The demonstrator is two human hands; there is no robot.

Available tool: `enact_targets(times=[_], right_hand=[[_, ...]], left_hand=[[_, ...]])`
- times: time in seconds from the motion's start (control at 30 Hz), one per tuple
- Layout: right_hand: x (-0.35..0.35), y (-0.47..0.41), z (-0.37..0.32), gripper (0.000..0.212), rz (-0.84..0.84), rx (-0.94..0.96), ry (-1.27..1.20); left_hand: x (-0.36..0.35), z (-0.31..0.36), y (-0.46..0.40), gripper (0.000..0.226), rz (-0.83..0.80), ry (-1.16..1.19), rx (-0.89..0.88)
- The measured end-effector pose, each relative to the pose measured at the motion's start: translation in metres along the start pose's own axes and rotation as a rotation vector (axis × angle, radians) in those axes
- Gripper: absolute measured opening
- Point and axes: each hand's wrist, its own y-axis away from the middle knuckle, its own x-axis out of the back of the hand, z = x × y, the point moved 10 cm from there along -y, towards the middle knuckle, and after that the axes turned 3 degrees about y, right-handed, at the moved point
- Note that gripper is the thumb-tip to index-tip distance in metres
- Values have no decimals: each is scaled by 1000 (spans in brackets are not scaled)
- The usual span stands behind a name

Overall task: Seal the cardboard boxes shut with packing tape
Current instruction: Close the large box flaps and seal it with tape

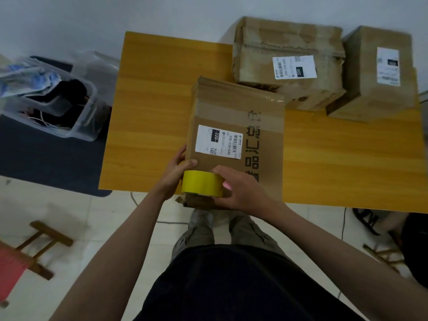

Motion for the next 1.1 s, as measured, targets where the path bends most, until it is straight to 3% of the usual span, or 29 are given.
enact_targets(times=[0.6, 0.7, 0.77, 0.87, 1.0, 1.1], right_hand=[[45, 40, 52, 65, -38, -93, 296], [44, 44, 57, 66, -32, -110, 293], [34, 40, 58, 65, -49, -131, 247], [17, 32, 57, 62, -73, -161, 230], [9, 23, 56, 65, -61, -159, 208], [3, 24, 61, 65, -42, -185, 135]], left_hand=[[-14, 7, -21, 84, -57, -62, 9], [-18, 6, -24, 72, -60, -33, 6], [-12, 2, -24, 67, -35, -28, -2], [9, -6, -19, 88, 58, -35, 6], [20, -9, 5, 69, 249, -125, -34], [-2, -18, 19, 74, 234, -228, -37]])
